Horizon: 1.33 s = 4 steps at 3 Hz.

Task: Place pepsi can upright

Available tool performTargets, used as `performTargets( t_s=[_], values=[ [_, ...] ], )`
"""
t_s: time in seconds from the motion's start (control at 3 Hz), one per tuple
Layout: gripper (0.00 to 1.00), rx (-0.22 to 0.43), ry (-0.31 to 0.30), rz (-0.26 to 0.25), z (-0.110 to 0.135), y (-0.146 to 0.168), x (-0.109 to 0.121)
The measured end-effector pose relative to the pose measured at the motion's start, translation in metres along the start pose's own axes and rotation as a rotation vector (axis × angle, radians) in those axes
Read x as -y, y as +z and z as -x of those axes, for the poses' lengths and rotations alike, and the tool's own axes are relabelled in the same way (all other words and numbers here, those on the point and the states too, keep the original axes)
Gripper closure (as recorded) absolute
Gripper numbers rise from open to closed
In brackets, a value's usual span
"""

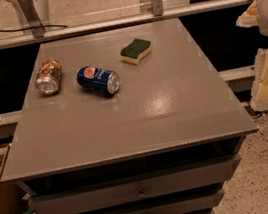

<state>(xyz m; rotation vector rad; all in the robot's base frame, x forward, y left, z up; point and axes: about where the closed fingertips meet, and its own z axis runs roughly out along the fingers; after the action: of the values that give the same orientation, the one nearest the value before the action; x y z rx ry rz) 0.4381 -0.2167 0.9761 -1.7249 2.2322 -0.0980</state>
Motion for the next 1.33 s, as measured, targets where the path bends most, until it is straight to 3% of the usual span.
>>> performTargets(
  t_s=[0.33,0.67,1.33],
  values=[
    [0.00,0.000,0.000,0.000,0.000,0.000,0.000],
    [0.00,0.032,-0.026,-0.012,0.017,0.007,0.000],
    [0.00,0.133,-0.083,-0.041,0.091,0.046,0.008]
  ],
)
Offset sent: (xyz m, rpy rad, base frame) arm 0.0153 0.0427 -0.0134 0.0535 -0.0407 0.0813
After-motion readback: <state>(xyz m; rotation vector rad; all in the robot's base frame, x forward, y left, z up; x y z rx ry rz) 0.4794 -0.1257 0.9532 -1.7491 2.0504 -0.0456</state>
